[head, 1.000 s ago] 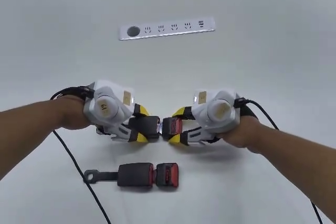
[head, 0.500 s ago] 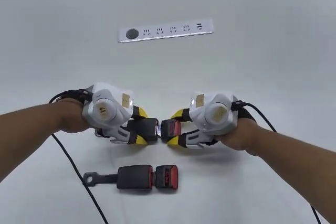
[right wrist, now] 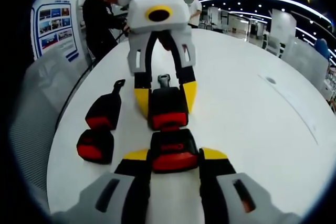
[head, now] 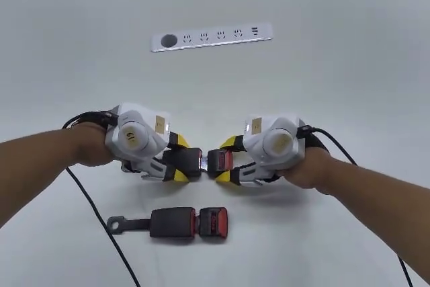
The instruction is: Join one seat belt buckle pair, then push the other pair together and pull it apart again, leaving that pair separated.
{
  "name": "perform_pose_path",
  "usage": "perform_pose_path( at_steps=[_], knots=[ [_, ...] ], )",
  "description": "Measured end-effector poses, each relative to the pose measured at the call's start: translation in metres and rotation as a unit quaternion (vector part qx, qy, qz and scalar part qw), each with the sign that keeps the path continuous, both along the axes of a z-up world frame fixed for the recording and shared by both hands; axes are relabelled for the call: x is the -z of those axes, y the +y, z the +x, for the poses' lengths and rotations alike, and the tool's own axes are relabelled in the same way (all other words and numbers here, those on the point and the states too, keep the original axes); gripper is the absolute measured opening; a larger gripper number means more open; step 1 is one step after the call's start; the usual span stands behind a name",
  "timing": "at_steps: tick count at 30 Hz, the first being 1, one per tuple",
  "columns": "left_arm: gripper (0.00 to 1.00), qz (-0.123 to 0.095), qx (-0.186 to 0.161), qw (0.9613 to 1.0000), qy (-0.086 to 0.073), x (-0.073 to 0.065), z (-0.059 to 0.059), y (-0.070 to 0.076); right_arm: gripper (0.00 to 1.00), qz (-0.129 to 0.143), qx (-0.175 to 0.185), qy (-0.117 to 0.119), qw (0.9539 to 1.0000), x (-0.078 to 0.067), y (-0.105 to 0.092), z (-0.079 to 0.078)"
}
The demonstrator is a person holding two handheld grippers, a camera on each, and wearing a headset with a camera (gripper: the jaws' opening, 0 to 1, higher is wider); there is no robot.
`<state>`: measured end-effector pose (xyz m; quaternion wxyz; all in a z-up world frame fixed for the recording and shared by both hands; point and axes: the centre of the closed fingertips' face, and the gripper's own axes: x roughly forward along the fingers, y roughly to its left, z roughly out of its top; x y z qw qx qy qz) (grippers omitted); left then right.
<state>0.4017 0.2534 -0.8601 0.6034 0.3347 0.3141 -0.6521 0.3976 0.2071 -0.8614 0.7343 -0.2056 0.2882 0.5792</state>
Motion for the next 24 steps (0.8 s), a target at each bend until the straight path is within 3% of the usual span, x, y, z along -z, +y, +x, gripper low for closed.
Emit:
perform_pose_path(
  at_steps=[8,13,24],
  knots=[
    [0.37,-0.008,-0.008,0.9999,0.001,0.000,0.000,0.000,0.36,-0.002,0.003,0.004,1.0000,-0.001,-0.009,-0.003],
    [0.37,-0.003,-0.004,1.0000,0.001,0.000,-0.001,0.000,0.37,-0.003,0.000,0.004,1.0000,-0.001,-0.012,-0.004],
    [0.37,-0.004,-0.003,1.0000,0.001,-0.001,-0.001,0.000,0.37,-0.006,0.002,0.000,1.0000,-0.002,-0.040,-0.006]
  ],
)
